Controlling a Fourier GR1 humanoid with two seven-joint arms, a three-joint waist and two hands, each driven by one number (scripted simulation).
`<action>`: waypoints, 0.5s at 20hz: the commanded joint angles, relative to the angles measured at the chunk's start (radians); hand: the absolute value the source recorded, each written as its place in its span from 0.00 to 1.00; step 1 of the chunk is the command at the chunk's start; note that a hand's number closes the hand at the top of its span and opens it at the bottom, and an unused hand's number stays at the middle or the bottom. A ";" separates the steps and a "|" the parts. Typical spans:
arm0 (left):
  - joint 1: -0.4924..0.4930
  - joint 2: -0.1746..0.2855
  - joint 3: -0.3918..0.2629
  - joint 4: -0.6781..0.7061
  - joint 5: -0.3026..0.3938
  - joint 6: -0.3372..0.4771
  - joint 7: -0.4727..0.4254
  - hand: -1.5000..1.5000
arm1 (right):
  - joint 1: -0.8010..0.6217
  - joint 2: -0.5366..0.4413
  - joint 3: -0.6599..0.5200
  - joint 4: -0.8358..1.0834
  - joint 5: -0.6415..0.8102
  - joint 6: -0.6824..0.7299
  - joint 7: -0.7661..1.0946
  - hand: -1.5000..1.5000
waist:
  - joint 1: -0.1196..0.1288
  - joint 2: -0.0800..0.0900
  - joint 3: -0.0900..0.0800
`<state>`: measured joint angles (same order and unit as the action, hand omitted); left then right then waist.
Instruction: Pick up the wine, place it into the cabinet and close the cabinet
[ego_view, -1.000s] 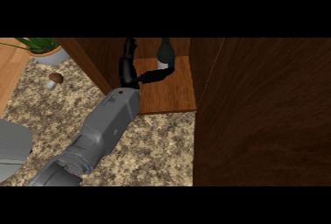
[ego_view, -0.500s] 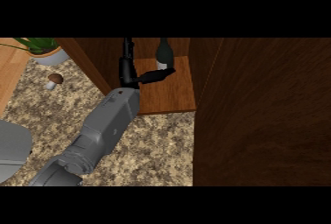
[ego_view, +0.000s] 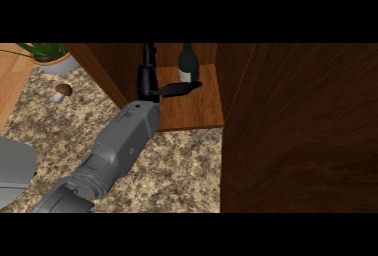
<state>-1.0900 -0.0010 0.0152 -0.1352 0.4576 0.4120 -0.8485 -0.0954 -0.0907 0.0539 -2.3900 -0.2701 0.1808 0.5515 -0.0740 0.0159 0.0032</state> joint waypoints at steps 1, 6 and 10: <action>0.078 0.001 -0.001 0.022 0.013 -0.045 -0.057 0.00 | 0.031 0.003 0.012 -0.043 -0.010 0.008 -0.002 0.00 | 0.004 0.004 -0.004; 0.056 0.001 -0.005 0.013 0.052 -0.052 -0.024 0.00 | 0.000 -0.028 -0.048 -0.080 -0.071 -0.002 0.055 0.00 | -0.005 0.000 -0.004; 0.089 0.001 -0.013 -0.027 0.095 -0.119 -0.030 0.00 | 0.011 -0.006 -0.010 -0.123 -0.041 -0.044 0.100 0.00 | 0.014 -0.009 -0.004</action>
<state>-1.0731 -0.0016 -0.0108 -0.1574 0.5106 0.3393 -0.8599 -0.1171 -0.0960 0.0461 -2.3889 -0.2726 0.1681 0.5794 -0.0757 0.0116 0.0014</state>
